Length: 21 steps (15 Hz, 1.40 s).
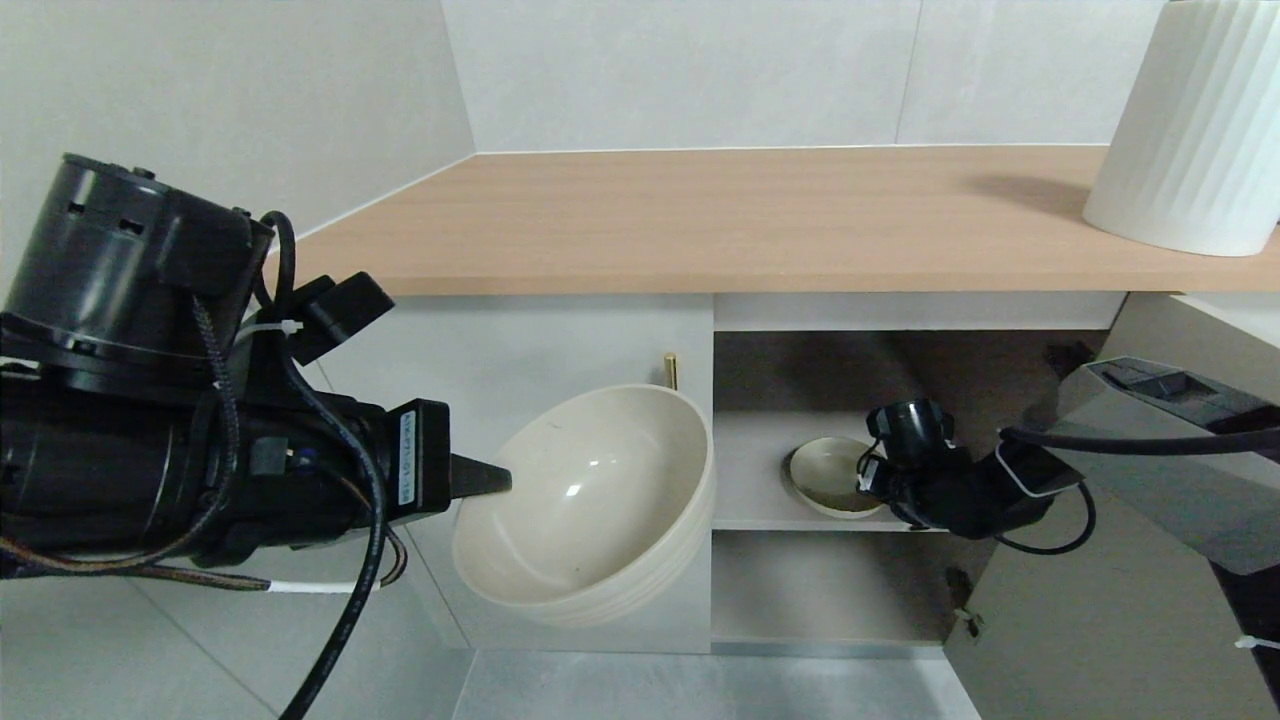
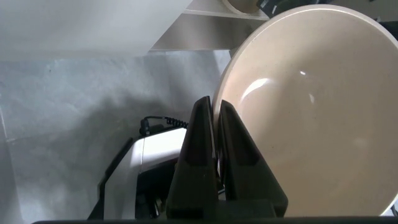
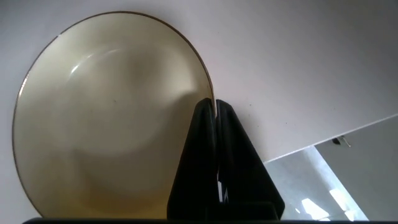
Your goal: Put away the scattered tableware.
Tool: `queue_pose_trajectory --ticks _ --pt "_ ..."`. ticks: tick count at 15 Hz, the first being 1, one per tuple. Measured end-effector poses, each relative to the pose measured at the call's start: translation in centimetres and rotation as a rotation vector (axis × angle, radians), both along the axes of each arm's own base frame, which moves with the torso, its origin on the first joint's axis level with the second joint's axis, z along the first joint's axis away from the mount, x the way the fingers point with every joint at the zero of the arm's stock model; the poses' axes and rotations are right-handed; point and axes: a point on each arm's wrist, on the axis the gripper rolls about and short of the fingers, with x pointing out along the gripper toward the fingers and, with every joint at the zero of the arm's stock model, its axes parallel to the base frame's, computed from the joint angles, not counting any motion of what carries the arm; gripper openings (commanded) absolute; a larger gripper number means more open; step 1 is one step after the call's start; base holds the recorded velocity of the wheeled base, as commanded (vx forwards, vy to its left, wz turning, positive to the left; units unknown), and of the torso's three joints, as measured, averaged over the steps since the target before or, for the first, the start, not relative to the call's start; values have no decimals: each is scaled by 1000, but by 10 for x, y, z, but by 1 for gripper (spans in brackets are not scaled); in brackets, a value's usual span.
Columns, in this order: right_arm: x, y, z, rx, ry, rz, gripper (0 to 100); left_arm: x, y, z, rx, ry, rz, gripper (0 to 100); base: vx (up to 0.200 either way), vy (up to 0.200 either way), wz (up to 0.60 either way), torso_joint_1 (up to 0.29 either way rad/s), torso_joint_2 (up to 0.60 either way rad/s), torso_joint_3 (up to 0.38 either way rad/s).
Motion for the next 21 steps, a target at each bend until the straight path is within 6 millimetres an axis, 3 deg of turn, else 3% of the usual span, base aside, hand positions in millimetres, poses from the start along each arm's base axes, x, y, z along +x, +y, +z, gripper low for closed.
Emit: queue_pose_trajectory --ticks 2,3,10,13,17,21 --pt "1 0 0 1 -3 -1 0 0 0 0 0 1 0 0 0 0 0 0 0 0" --pt "2 0 1 2 -5 -1 100 0 0 0 0 1 -1 0 0 0 0 0 0 0" --pt "3 -5 2 3 -7 -11 100 1 0 -1 4 1 2 0 0 0 0 0 0 0" --pt "-12 -4 16 11 4 11 100 5 -3 -3 13 -1 1 0 0 0 0 0 0 0" --pt "-62 9 65 19 118 152 100 20 -12 -10 51 -54 -39 0 0 0 0 0 0 0" --pt "-129 23 138 32 192 344 100 31 -19 -29 112 -14 -71 0 0 0 0 0 0 0"
